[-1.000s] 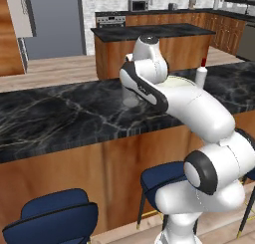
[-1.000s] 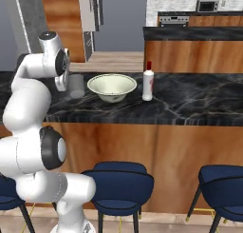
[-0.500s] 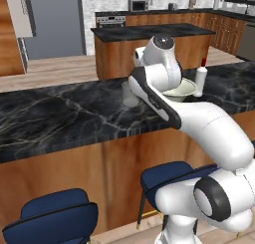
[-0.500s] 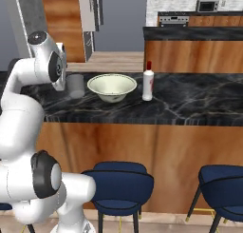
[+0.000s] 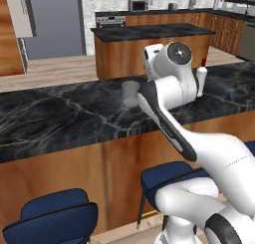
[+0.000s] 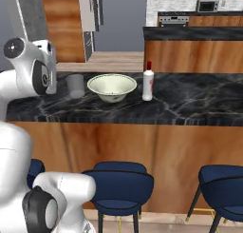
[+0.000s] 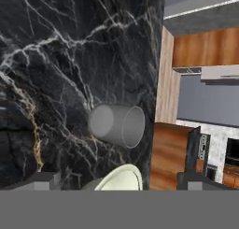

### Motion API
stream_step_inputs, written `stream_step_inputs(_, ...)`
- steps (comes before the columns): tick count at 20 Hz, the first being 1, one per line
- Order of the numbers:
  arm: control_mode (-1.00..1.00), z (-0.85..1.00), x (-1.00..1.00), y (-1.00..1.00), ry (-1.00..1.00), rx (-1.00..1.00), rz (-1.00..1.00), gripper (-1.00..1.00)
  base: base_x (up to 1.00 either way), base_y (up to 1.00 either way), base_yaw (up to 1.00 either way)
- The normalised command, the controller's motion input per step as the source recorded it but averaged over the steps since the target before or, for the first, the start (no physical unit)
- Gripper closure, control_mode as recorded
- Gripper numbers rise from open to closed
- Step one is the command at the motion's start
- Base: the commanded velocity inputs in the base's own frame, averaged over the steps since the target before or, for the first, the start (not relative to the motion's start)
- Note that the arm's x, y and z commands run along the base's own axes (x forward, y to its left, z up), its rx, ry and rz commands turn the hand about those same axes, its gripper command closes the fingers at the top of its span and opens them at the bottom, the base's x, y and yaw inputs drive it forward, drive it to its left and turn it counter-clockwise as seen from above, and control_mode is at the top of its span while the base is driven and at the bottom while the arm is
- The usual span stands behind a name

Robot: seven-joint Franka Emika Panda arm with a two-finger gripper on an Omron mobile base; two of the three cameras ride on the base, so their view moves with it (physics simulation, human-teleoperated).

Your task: There is a bowl on the dining counter. Grab a lemon wedge from the fridge and place it in the bowl. Then get the liquor bottle and glass cup from the cabinet and place them next to the bowl.

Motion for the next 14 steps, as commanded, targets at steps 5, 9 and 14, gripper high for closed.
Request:
stream_step_inputs(5,-1.00,0.19,-0.94,0.00,-0.29,0.00,-0.01,-1.00,0.00,0.00,0.00)
stream_step_inputs(9,-1.00,0.16,-1.00,-0.02,-0.39,-0.02,0.00,-1.00,0.00,0.00,0.00)
stream_step_inputs(14,-1.00,0.20,-1.00,-0.01,-0.39,-0.03,-0.01,-1.00,0.00,0.00,0.00)
